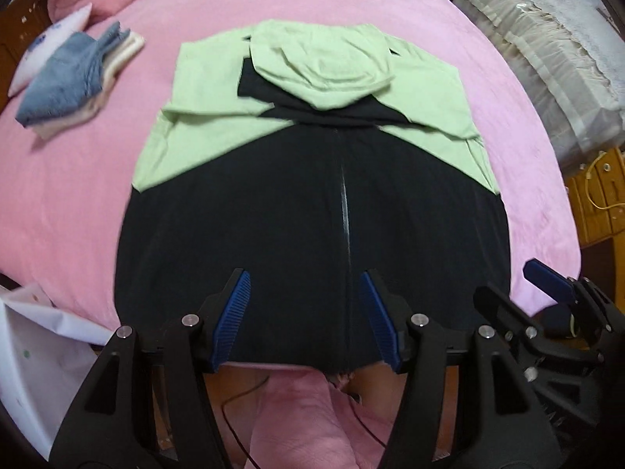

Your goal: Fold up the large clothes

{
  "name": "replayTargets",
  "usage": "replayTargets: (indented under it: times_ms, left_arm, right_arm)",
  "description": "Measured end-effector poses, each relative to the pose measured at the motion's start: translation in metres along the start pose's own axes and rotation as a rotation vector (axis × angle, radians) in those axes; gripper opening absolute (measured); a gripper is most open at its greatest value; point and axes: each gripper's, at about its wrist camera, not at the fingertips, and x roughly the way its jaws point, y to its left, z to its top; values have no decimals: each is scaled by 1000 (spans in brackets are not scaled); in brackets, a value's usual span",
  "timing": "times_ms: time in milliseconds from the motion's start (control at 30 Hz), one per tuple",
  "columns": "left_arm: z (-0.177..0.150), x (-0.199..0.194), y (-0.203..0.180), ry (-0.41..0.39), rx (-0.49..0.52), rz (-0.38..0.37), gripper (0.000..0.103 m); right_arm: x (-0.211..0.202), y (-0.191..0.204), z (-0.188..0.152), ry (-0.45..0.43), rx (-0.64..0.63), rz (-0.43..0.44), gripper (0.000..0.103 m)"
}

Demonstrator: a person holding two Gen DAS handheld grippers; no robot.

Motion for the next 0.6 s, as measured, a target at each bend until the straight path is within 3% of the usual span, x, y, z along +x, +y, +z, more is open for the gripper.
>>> replayTargets:
  times_ms: [133, 267, 500, 600]
  left_arm:
    - [-17, 9, 7, 47, 3, 10, 59]
    - [-27, 13, 22, 59, -13, 57, 60]
    - [-40, 26, 67, 129, -60, 119, 65]
    - [-47, 35, 89, 164, -54, 138, 65]
  right_arm:
    - [-7, -3, -23, -3, 45, 47, 76]
    - [-7, -13, -46, 9, 45, 6, 76]
    - [24, -55, -72, 111, 78, -68, 78]
    - [42, -80, -84, 142, 69, -54, 82]
